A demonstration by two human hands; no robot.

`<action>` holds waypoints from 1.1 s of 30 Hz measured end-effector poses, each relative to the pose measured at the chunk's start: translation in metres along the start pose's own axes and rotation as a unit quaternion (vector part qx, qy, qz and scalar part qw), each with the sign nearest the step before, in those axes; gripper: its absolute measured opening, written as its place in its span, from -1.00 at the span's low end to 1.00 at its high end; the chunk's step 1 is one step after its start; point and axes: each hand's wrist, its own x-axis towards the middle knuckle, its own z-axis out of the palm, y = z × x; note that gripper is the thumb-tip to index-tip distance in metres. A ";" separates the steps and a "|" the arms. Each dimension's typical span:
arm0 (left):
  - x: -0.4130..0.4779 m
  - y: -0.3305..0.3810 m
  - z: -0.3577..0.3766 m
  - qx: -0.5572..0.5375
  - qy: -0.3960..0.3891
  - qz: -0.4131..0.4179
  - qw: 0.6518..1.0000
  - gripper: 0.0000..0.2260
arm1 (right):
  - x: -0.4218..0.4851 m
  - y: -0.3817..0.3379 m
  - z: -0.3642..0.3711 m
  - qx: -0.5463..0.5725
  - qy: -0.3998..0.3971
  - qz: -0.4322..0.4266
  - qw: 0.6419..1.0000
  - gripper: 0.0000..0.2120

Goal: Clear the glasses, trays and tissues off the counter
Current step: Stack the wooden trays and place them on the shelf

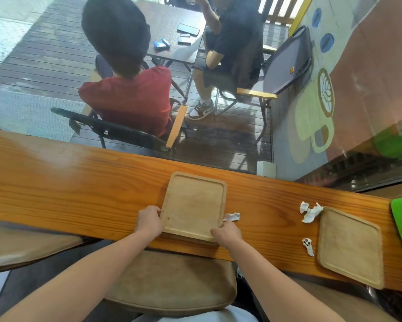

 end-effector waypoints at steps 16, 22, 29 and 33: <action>-0.065 0.186 0.096 0.122 -0.113 0.206 0.964 -0.98 | -0.026 0.123 -0.140 0.056 0.099 0.000 0.993 -0.78; -0.118 0.268 0.165 0.153 -0.176 0.255 0.938 -0.95 | -0.035 0.215 -0.210 0.092 0.148 0.046 0.984 -0.81; -0.163 0.326 0.238 0.177 -0.223 0.260 0.923 -0.92 | -0.028 0.305 -0.270 0.109 0.156 0.075 0.979 -0.79; -0.171 0.344 0.266 0.165 -0.235 0.227 0.930 -0.84 | -0.015 0.332 -0.292 0.111 0.173 0.095 0.974 -0.69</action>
